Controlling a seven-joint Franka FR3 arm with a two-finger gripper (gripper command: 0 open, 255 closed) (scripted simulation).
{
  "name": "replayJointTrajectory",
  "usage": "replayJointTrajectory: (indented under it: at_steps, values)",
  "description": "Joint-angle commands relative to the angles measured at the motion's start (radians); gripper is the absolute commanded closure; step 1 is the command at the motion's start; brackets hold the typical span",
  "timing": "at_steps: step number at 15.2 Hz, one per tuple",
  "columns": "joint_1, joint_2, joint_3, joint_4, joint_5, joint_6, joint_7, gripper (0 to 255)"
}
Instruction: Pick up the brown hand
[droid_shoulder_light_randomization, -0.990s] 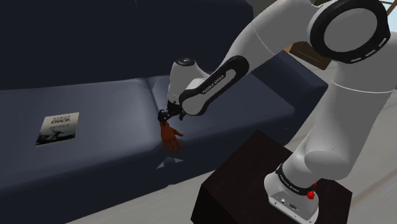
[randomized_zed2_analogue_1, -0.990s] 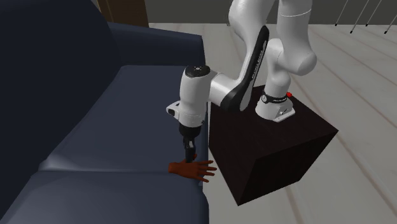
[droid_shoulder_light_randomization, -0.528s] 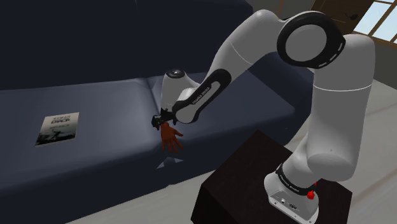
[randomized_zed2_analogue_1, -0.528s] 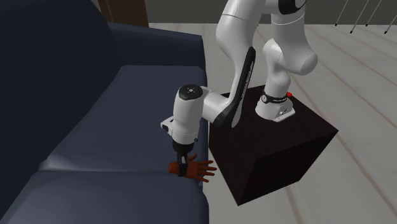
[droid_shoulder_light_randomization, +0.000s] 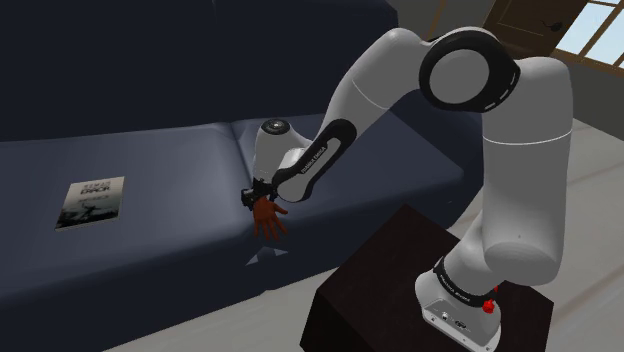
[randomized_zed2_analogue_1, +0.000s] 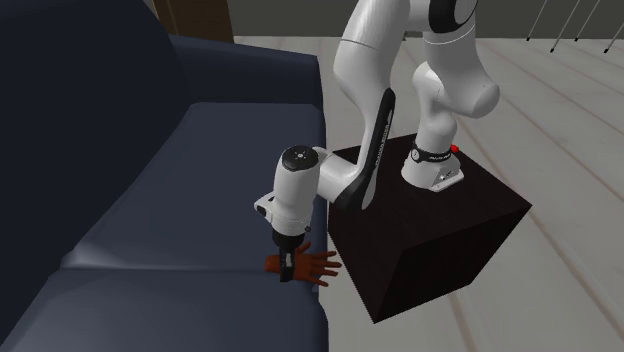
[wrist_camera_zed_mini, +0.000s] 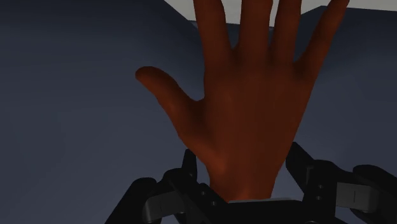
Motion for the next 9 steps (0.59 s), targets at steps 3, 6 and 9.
replayJointTrajectory:
  at_steps: [3,6,9]
  values:
    - [0.001,0.001,0.000,0.001,0.000,0.001,0.000,255]
    - [0.001,0.001,-0.001,0.000,0.000,0.001,0.001,255]
    - [-0.004,-0.012,0.005,-0.003,0.004,-0.009,-0.003,255]
